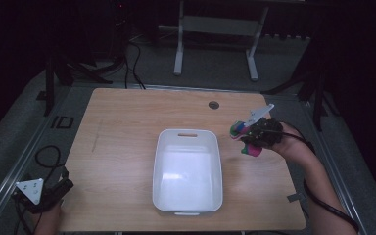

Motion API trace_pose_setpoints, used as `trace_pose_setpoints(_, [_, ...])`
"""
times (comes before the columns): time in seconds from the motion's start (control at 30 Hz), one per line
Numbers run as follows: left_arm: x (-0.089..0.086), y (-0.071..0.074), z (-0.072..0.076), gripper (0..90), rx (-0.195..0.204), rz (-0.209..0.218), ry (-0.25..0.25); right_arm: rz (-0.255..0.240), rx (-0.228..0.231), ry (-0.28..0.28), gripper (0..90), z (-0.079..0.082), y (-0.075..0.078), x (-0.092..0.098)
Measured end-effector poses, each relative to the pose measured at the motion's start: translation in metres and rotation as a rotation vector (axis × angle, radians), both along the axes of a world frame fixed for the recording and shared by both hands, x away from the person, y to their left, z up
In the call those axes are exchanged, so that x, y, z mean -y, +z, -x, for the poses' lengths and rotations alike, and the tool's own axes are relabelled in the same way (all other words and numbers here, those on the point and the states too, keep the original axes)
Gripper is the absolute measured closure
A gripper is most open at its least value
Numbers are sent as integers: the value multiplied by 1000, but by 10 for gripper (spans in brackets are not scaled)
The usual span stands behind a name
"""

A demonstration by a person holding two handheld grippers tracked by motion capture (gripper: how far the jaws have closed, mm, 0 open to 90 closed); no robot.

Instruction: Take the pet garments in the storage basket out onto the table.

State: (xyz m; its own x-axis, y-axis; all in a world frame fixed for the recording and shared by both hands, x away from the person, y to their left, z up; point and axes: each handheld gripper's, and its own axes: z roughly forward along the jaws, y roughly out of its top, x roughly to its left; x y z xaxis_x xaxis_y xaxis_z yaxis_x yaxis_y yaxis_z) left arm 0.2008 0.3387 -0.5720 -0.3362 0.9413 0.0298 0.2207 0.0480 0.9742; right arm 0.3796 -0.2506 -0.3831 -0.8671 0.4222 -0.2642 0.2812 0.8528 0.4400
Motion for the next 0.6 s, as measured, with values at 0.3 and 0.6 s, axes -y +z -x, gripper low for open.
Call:
trace_pose_setpoints(0.3, [0, 0, 0, 4, 3, -1, 1, 9, -43, -64, 732, -18, -48, 8])
trace_pose_setpoints(0.6, [0, 0, 0, 4, 2, 2, -1, 17, -56, -122, 731, -37, -91, 4])
